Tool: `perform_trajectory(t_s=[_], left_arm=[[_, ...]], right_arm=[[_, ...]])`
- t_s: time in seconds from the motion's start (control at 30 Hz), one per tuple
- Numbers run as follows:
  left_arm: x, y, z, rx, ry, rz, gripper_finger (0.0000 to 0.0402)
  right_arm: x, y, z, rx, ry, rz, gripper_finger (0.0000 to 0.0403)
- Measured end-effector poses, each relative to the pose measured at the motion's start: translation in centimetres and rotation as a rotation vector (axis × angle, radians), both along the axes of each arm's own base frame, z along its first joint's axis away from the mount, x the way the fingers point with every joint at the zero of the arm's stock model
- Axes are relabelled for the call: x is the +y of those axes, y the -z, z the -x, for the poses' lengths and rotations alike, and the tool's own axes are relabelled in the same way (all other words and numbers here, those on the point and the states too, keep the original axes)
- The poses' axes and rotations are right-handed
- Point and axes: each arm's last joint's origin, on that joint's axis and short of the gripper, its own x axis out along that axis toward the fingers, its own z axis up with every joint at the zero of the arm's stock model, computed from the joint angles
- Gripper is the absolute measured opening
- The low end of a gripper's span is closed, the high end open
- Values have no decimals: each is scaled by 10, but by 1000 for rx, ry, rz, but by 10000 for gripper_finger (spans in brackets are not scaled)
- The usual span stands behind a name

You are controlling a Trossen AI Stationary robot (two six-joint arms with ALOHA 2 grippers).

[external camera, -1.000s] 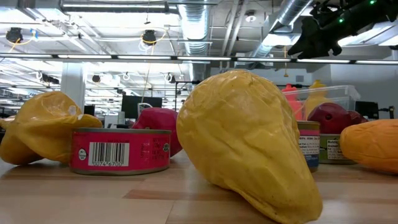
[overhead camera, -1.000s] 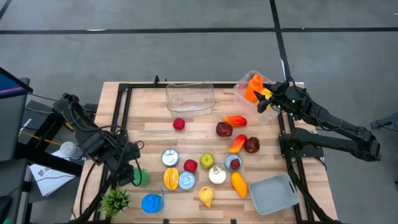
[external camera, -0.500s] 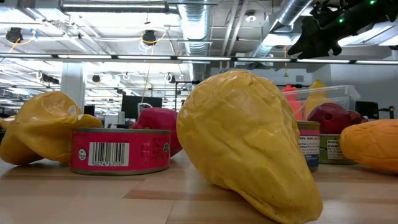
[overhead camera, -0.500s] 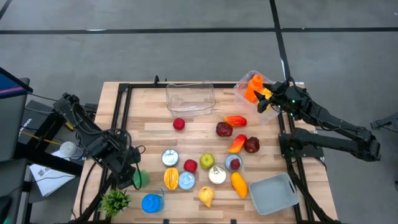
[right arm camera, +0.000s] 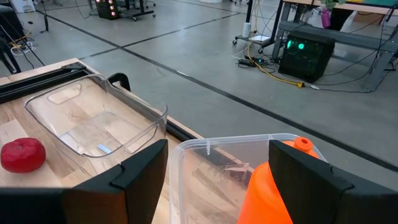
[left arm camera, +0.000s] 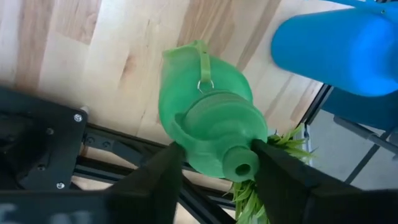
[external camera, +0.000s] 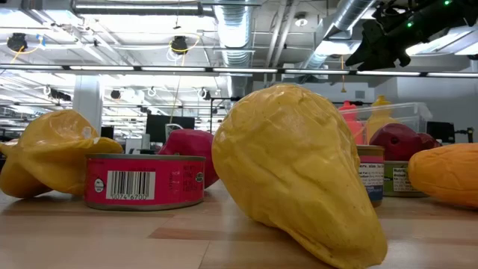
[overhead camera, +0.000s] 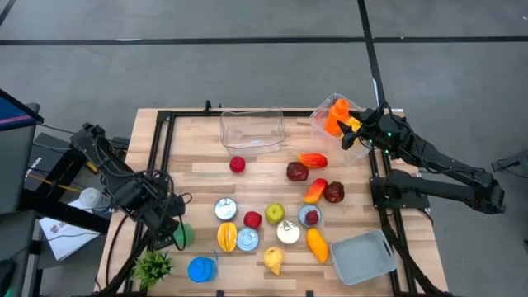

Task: Pick & Place Food Item
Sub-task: Put the green water bottle into the transparent container

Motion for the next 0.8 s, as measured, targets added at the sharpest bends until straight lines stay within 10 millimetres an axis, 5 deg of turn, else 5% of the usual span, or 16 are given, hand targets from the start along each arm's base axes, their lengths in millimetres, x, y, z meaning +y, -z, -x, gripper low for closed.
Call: perform_trajectory(t_s=[0.17, 0.43, 0.8], left_arm=[[1, 0, 1, 6, 1, -14, 114], [2, -1, 1, -28, 19, -22, 95], [26, -14, 6, -160, -42, -38, 60]], right_arm=[[0, 0, 0, 0, 1, 0, 271], [-1, 1, -2, 3, -4, -12, 271], [7, 13, -29, 66, -159, -59, 271]])
